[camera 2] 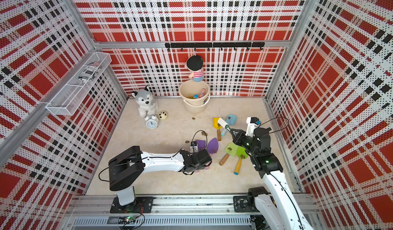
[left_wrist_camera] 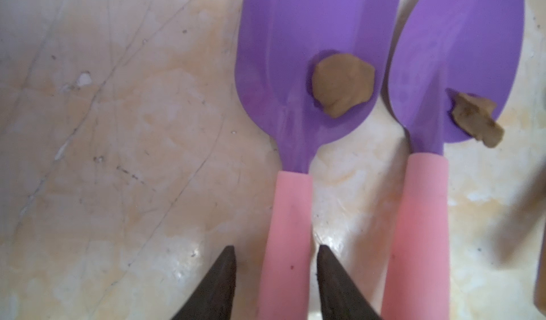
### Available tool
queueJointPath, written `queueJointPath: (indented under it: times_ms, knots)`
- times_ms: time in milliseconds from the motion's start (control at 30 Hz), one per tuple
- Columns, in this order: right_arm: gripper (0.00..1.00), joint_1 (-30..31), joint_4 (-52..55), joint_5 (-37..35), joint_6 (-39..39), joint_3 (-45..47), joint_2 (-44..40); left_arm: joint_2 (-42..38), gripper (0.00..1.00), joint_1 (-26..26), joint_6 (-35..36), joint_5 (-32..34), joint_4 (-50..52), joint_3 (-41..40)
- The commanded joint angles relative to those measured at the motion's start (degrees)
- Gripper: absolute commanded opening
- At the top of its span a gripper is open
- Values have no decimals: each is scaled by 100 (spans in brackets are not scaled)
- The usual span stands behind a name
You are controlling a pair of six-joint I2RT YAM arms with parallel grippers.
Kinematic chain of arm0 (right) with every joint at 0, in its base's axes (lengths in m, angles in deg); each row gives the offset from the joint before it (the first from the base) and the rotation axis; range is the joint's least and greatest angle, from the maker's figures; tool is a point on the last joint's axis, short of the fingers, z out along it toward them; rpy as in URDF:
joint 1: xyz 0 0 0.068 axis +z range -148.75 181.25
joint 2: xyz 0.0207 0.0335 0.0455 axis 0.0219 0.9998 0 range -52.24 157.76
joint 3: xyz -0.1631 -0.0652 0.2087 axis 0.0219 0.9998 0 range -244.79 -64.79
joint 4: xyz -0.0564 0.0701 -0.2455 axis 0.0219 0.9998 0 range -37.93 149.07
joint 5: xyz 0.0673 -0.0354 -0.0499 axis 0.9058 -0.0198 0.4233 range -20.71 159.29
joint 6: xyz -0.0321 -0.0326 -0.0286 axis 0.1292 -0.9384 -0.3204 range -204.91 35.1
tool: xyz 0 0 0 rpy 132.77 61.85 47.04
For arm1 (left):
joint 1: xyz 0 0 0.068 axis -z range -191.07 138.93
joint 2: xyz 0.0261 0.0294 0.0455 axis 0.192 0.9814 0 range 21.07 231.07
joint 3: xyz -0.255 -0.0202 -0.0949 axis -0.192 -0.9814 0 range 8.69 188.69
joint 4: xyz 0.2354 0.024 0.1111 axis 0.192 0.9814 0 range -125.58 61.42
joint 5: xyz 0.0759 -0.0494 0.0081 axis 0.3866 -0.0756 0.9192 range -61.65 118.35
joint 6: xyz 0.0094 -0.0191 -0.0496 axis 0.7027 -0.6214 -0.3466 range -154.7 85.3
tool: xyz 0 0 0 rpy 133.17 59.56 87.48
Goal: Brush the soil off the hand trowel and place it into the bucket
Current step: Pick up the hand trowel from the center of the board.
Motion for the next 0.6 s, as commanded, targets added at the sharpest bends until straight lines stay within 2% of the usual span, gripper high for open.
queueJointPath:
  times_ms: [0,433,567]
  knots:
    - [0,-32,-120,-83,-19,-74,-40,-11,44,149,177,-324,178,-29]
    - [0,-30,-111,-147,71,-52,-44,-56,22,178,168,-217,525,121]
    - [0,-32,-118,-116,91,-52,-25,-310,11,48,412,-508,776,267]
